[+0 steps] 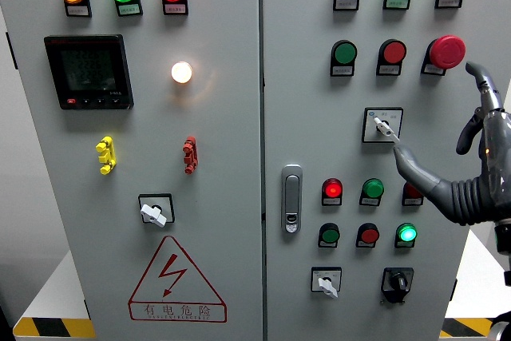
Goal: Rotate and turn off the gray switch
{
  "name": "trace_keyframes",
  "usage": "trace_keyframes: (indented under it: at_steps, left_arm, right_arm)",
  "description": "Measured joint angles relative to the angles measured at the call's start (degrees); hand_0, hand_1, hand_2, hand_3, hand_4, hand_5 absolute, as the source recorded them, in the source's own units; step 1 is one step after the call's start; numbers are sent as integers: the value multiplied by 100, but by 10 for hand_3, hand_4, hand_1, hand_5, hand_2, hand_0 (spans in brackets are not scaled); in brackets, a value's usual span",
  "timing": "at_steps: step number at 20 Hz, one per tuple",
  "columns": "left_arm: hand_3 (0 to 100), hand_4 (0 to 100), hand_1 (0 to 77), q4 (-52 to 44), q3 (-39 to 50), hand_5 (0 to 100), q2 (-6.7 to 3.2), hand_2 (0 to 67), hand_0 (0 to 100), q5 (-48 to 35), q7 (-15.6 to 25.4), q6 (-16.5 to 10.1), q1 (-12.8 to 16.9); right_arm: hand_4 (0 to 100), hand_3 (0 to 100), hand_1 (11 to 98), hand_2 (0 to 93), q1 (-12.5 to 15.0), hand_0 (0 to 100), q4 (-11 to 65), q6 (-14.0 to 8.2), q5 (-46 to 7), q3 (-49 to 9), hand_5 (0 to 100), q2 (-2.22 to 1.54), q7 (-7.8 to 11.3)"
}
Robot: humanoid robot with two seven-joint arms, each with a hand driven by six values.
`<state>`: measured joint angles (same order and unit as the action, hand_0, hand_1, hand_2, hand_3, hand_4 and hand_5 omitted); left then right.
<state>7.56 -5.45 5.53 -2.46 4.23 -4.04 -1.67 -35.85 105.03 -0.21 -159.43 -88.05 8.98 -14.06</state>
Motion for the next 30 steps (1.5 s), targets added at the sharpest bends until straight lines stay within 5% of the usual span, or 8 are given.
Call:
trace_keyframes:
  at_steps: [9, 20, 30]
  left_arm:
    - [187, 81, 0, 0, 0, 109, 1, 133, 882, 0, -2, 0, 0]
    - [187, 81, 0, 0, 0, 108, 10, 133, 882, 0, -2, 0, 0]
    - [187, 81, 0, 0, 3, 109, 10, 133, 881, 0, -2, 0, 0]
  right_arm:
    - [957, 867, 391, 225, -37, 0, -31, 81, 7, -52, 1000, 7, 122]
    - [961, 868, 381, 519, -212, 0, -461, 91, 28, -45, 1000, -11, 78]
    - [963, 868, 370, 612, -426, 0, -876, 77, 40, -14, 1000, -11, 60]
